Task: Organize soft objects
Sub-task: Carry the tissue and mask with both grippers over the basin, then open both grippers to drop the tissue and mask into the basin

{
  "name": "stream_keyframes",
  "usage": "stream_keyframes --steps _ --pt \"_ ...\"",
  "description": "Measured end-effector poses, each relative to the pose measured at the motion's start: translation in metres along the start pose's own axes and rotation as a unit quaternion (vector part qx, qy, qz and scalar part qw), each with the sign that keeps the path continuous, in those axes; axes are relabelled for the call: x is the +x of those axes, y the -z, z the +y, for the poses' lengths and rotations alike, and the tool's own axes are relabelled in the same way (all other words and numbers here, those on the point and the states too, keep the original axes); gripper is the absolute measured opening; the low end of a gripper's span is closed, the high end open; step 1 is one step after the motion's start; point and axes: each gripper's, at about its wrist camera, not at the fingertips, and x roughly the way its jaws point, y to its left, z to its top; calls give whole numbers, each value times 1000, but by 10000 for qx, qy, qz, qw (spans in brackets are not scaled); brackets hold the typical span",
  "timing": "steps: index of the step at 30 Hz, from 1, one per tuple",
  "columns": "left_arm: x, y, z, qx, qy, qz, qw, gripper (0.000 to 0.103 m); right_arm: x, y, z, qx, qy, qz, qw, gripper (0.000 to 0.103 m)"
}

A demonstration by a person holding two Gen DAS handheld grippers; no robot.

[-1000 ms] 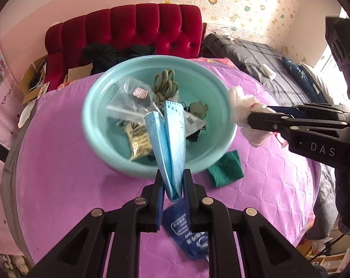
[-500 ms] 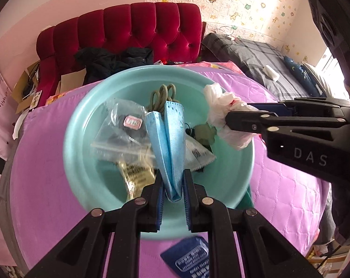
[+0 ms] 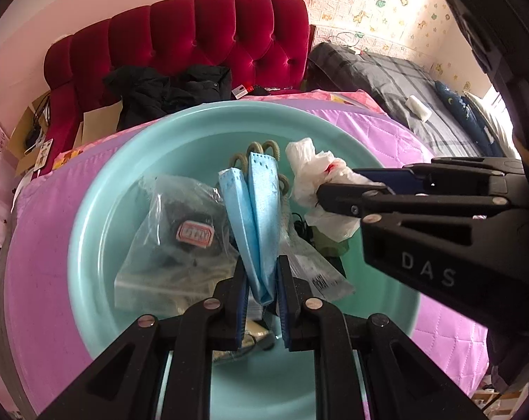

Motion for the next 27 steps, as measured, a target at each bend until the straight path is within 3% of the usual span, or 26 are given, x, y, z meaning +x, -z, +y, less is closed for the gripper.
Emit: stream_keyframes --steps 10,12,13,15,16,17,20,22,24,27 --pt "2 -2 1 -48 -79 -25 10000 18 3 -6 -5 139 -75 -50 9999 30" --pt "0 -1 2 -54 -142 -42 9999 23 0 -6 -4 153 -65 -98 9998 36" --pt "-2 -1 2 -51 -179 -56 9998 28 -2 -7 -4 153 -67 -114 9998 38" --pt "-4 0 3 -60 -236 -85 9997 53 -5 -7 -2 131 -30 -162 9998 49" --pt "-6 0 4 -69 -258 -102 9996 76 -7 -6 -1 119 16 -187 9998 51" --pt "-8 1 4 -93 -275 -143 9995 88 -9 -6 0 109 53 -210 9997 56" --pt "-16 4 6 -118 -383 -279 9988 93 -15 -6 2 123 135 -285 9994 79" --pt "-19 7 7 -134 -427 -273 9986 103 -21 -4 2 158 135 -328 9992 89" --pt "-22 10 7 -144 -454 -300 9984 103 -26 -2 3 166 170 -361 9991 102" --pt "-30 17 6 -150 -452 -329 9983 103 -37 7 5 175 202 -448 9986 103"
